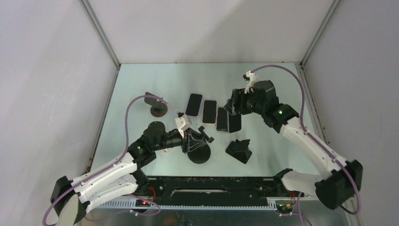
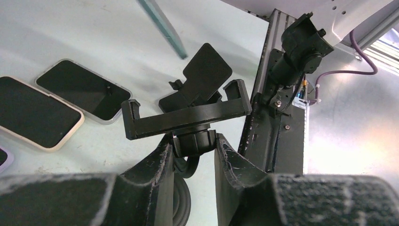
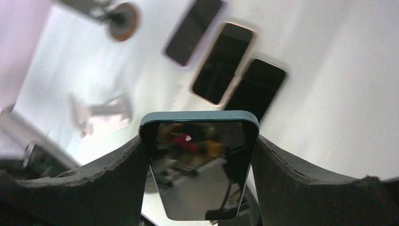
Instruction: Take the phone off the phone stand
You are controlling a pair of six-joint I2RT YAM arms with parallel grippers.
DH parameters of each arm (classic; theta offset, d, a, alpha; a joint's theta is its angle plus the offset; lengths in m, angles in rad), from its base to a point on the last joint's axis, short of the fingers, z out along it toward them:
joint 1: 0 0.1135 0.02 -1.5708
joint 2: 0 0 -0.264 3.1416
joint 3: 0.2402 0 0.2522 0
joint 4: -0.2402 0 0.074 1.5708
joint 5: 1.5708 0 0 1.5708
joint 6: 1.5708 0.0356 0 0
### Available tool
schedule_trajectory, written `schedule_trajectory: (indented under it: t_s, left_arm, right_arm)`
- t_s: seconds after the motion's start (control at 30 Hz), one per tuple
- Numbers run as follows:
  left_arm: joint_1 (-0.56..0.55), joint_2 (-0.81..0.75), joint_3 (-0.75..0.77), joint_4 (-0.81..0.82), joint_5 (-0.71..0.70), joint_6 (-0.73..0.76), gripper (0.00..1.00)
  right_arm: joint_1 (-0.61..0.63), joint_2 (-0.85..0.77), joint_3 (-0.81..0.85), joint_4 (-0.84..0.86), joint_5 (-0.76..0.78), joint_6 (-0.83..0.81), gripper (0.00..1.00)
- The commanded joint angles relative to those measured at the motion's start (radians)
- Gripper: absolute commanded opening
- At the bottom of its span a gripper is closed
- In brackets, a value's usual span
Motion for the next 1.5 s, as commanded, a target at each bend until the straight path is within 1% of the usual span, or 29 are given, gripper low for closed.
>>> schedule_trajectory:
  t_s: [0.0, 0.1, 0.2, 0.43, 0.63, 0.8, 0.9, 1.03, 1.17, 1.2, 1.33, 1.47]
  left_arm:
    - [0.007, -0.028, 0.016, 0.046, -0.027, 0.014, 0.0]
    - [0.007, -0.021, 0.025, 0.031, -0.019, 0.015, 0.0]
    - [0.007, -0.019, 0.03, 0.02, -0.02, 0.019, 0.0]
    - [0.007, -0.025, 0.024, 0.021, -0.025, 0.015, 0.0]
    - [0.007, -0.032, 0.021, 0.016, -0.031, 0.015, 0.0]
    - [0.007, -0.016, 0.024, 0.028, -0.026, 0.008, 0.0]
    - [0.007, 0.01, 0.026, 0.059, -0.02, 0.001, 0.0]
    - [0.008, 0.038, 0.049, 0.058, 0.014, 0.004, 0.0]
    - [0.007, 0.031, 0.052, 0.054, 0.028, 0.008, 0.0]
    - [0.008, 0.027, 0.049, 0.056, 0.023, 0.008, 0.0]
    - [0.007, 0.03, 0.045, 0.055, 0.018, 0.008, 0.0]
    - [0.007, 0.032, 0.044, 0.051, 0.013, 0.008, 0.0]
  right_arm:
    - [-0.085, 0.112, 0.062, -0.016, 0.294, 0.221, 0.0]
    - [-0.134, 0.193, 0.064, -0.019, 0.346, 0.274, 0.0]
    - [-0.16, 0.301, 0.075, -0.018, 0.404, 0.291, 0.0]
    - [-0.222, 0.49, 0.097, 0.031, 0.407, 0.293, 0.0]
    - [-0.228, 0.59, 0.121, 0.057, 0.417, 0.267, 0.0]
    - [-0.225, 0.661, 0.167, 0.012, 0.45, 0.258, 0.0]
    - [-0.213, 0.73, 0.221, -0.011, 0.442, 0.25, 0.05]
    - [-0.185, 0.809, 0.288, -0.047, 0.468, 0.226, 0.12]
    - [-0.174, 0.855, 0.312, -0.059, 0.46, 0.225, 0.23]
    - [-0.172, 0.861, 0.313, -0.061, 0.464, 0.225, 0.28]
    - [-0.167, 0.87, 0.313, -0.067, 0.482, 0.214, 0.43]
    - [-0.166, 0.875, 0.313, -0.071, 0.48, 0.2, 0.52]
